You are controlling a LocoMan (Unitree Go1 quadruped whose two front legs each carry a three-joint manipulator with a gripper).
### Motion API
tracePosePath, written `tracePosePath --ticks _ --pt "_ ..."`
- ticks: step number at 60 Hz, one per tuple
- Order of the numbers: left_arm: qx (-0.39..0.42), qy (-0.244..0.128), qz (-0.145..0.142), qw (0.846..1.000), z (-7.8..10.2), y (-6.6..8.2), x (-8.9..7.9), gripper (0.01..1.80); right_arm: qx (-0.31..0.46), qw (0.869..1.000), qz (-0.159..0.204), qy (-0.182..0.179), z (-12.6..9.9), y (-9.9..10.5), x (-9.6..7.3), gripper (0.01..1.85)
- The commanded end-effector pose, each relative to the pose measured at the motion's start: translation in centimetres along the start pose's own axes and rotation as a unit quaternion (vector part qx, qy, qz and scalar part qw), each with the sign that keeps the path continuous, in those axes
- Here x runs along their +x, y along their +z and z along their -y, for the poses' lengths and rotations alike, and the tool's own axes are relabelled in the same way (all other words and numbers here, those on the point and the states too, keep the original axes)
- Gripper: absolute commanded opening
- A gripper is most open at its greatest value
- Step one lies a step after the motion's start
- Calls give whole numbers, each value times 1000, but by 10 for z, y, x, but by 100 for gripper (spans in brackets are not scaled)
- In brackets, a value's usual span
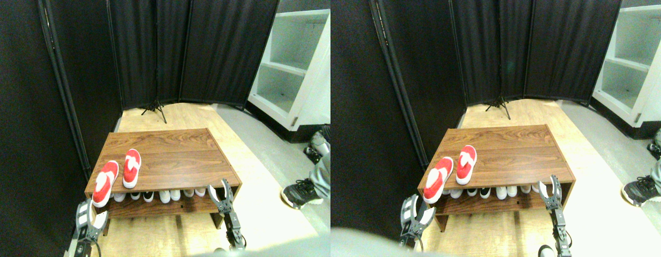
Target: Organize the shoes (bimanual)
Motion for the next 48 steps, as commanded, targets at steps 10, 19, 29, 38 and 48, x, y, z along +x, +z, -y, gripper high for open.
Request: tracePosePath --ticks 10,19,29,38,48 --pt "-105 45 38 993 -23 10 2 81 6 1000 9 13 1 -1 -4 36" --pt "-195 54 47 978 -44 12 5 55 -8 1000 1 6 3 -3 -4 27" --pt "-173 46 87 980 -57 17 8 28 -9 1000 -3 8 3 -4 -3 25" --pt "-200 63 77 975 -64 21 12 61 -13 1000 -4 4 3 -5 -2 25" --pt "-231 69 30 970 -43 15 7 106 -27 1000 13 9 1 -6 1 22"
